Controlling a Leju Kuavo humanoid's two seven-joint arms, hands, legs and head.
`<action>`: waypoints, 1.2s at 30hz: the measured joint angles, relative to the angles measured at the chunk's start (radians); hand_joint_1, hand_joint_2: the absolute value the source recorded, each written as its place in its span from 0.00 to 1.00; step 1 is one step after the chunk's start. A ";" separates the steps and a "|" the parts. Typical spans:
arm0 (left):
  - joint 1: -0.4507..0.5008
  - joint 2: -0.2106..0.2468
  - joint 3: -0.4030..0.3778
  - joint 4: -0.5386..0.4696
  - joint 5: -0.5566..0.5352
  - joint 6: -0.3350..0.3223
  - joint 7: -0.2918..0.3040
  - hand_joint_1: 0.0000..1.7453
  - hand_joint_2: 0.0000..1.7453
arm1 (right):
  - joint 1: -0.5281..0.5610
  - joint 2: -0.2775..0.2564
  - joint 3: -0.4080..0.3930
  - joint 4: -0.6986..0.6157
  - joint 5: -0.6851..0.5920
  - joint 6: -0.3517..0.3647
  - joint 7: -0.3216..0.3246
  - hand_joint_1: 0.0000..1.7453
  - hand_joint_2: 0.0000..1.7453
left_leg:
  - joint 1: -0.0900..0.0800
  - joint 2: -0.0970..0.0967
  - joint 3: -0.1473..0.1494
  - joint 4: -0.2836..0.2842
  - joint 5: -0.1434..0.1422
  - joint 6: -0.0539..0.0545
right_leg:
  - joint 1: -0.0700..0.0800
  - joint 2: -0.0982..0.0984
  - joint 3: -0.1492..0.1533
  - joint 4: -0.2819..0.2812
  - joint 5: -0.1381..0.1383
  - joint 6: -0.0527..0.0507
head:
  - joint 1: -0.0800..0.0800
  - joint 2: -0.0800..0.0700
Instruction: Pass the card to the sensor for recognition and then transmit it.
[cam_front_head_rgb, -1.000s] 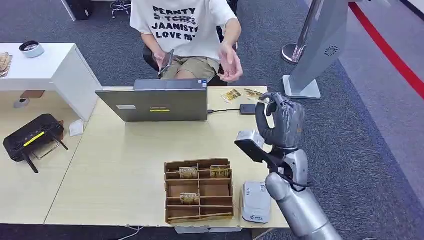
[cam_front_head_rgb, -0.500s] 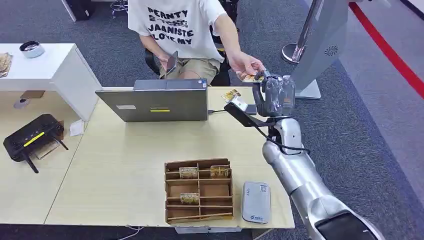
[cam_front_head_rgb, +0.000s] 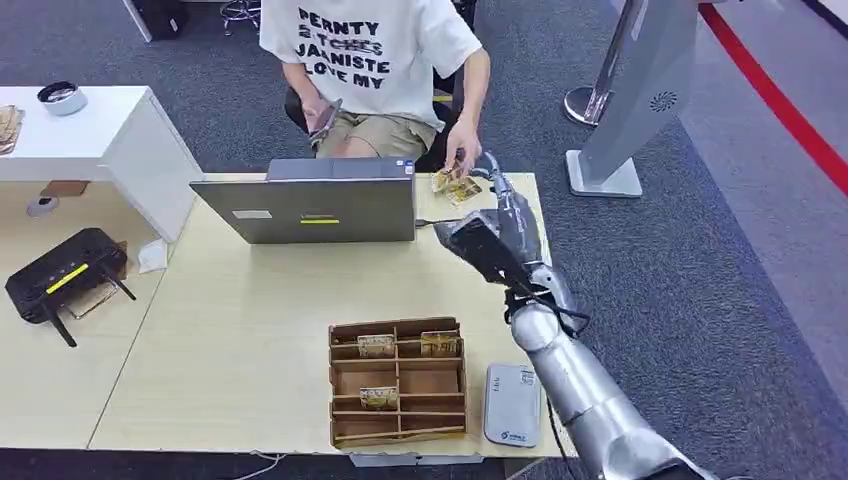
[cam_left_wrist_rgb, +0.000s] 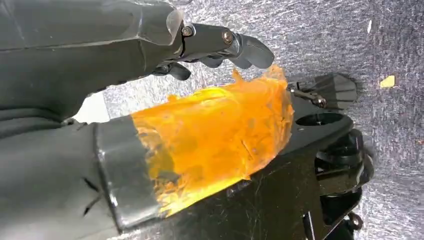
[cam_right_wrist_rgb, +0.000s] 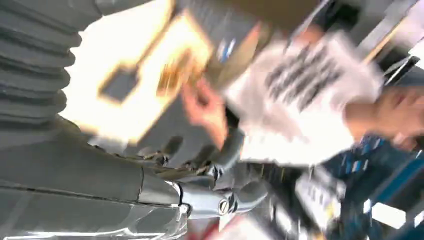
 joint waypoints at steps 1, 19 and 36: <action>0.002 0.001 0.002 0.000 0.008 0.001 -0.005 0.00 0.00 | 0.031 0.000 0.013 -0.050 -0.138 0.121 -0.013 0.00 0.00 | 0.000 0.000 0.000 0.000 0.000 0.000 | 0.000 0.000 0.000 0.000 0.000 0.000 | 0.001 0.000; 0.033 0.023 0.045 0.000 0.053 0.014 -0.019 0.00 0.00 | 0.478 -0.107 0.116 -0.462 -0.686 0.849 -0.189 0.00 0.00 | 0.000 0.002 -0.001 0.000 -0.003 -0.001 | 0.000 0.001 -0.001 -0.001 -0.002 0.000 | 0.000 0.000; 0.033 0.027 0.050 0.000 0.038 0.005 0.010 0.00 0.00 | 0.509 -0.162 0.203 -0.454 -0.578 0.890 -0.269 0.00 0.00 | 0.000 0.001 0.000 0.000 -0.002 -0.001 | 0.000 0.001 0.000 -0.001 -0.001 0.000 | 0.000 0.000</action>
